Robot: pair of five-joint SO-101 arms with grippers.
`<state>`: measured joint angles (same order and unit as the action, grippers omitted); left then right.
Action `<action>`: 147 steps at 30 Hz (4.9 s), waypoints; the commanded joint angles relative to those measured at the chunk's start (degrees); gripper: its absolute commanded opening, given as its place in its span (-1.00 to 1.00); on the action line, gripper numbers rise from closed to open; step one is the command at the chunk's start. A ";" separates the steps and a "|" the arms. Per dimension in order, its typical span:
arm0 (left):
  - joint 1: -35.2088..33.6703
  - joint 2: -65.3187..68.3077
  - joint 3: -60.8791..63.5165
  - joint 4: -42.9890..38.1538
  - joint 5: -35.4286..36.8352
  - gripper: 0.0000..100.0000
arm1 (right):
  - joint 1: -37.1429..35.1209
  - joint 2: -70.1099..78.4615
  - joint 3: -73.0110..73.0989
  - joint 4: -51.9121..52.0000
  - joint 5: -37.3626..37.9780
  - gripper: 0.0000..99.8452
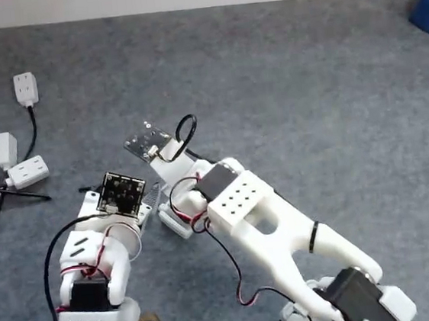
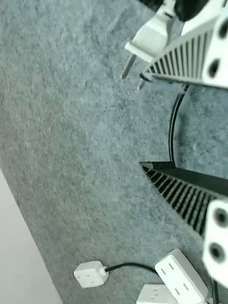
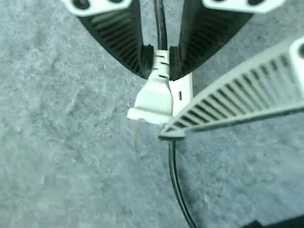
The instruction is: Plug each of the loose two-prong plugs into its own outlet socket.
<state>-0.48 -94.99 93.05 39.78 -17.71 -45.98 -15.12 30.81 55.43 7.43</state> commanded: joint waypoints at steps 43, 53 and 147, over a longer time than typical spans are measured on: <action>0.92 -0.22 2.07 -1.49 0.62 -0.45 | -1.27 -14.11 0.66 4.44 2.29 -0.98; -3.47 -0.31 0.04 -3.78 7.03 -0.50 | 7.43 -10.95 -7.60 22.55 1.93 -0.98; 5.23 0.40 -7.34 12.48 10.64 -0.50 | -0.04 -21.85 5.05 1.89 -7.30 -0.98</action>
<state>3.56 -94.73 86.20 51.91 -7.52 -46.86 -39.74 39.69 57.36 1.01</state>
